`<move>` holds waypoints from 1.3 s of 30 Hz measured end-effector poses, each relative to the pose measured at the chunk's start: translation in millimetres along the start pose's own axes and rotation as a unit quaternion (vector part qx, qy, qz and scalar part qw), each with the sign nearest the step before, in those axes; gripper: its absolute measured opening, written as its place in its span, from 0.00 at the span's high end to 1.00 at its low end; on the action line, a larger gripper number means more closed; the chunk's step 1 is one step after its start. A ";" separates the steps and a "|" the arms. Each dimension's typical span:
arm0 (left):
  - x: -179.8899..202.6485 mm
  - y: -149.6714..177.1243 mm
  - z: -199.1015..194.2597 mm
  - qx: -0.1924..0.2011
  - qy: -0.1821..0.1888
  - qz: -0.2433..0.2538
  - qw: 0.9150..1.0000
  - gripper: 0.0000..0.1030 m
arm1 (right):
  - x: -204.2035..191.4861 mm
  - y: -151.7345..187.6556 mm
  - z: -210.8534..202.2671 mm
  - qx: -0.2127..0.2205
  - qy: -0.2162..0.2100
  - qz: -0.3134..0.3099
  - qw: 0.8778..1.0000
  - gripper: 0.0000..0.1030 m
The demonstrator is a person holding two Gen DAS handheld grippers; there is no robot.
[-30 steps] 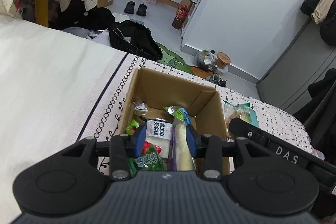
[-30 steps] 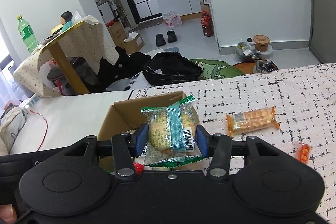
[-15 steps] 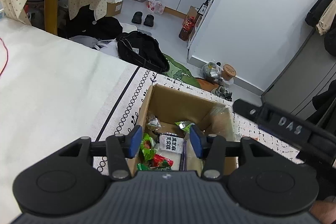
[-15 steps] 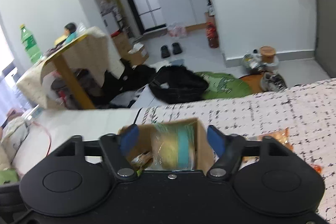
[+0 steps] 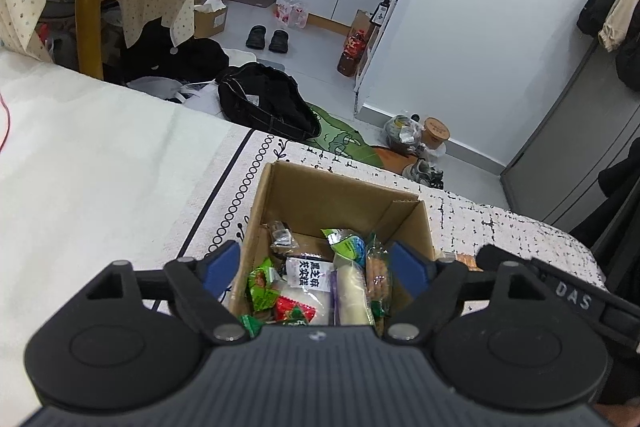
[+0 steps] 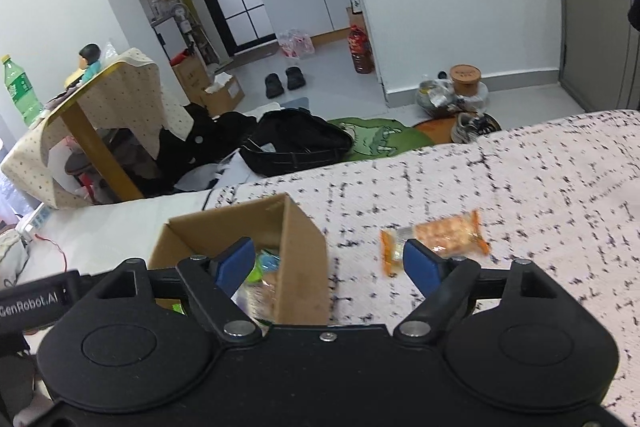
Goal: Organize snacks
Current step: 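Move both tools back toward the orange wafer pack and orange candy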
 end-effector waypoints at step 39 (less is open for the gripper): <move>141.9 40.1 26.3 -0.010 0.042 0.153 0.987 0.06 | 131.9 39.1 -36.0 -0.042 0.099 0.058 0.993 0.00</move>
Point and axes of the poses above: each gripper's, at about its wrist camera, not at the fingertips, and z roughly the way its jaws point, x to its right, y to its underside, the point moved 10 cm from there along z, roughly the way its jaws point, and after that the axes turned 5 degrees about -z, right-handed, at the moved point
